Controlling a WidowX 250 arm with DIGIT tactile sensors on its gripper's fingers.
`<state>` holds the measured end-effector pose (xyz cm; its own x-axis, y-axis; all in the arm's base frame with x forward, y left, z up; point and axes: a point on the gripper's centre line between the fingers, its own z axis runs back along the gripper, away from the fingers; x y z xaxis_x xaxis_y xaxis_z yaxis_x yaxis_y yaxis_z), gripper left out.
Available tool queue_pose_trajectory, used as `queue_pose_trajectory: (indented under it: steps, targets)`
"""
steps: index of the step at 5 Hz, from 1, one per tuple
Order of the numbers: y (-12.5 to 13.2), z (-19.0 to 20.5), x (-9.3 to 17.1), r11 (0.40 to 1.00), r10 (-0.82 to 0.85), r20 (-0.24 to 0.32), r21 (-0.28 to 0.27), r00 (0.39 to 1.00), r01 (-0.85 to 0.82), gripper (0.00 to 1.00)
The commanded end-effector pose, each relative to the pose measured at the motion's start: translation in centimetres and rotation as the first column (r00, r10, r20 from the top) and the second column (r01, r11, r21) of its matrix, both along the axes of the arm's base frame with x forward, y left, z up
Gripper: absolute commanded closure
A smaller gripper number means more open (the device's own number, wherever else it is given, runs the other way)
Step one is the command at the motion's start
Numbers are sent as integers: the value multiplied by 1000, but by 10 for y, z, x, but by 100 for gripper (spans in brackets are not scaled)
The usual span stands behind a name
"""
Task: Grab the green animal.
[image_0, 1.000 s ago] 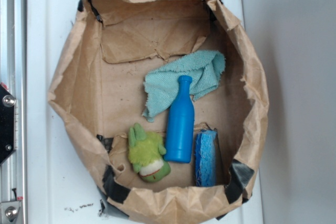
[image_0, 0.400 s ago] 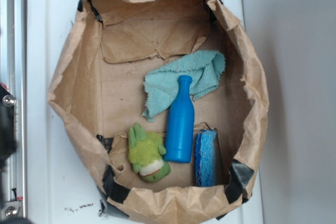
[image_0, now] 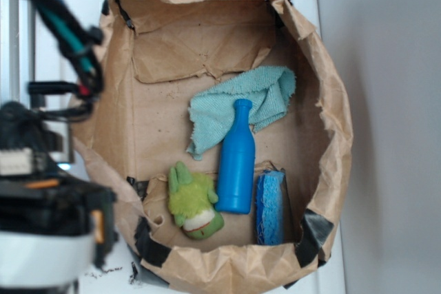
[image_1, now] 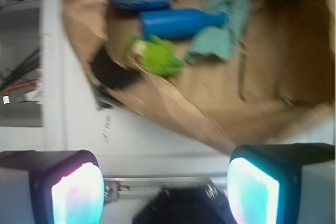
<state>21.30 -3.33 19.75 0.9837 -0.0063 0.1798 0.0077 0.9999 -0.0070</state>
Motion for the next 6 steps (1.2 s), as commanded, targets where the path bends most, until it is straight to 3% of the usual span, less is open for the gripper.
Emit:
queue_pose_trajectory:
  steps: [1,2,4,5,6]
  targets:
    - [28,-11,71,998,-50,30,-40,998,51,0]
    - [22,-37,81,994,-106,20,6,994,106,0]
    - [17,-86,61,971,-207,-57,106,977,212,0]
    - [16,-98,31,954,-280,-99,88,955,288,0]
    - [16,-102,18,964,-258,-136,25,957,264,0]
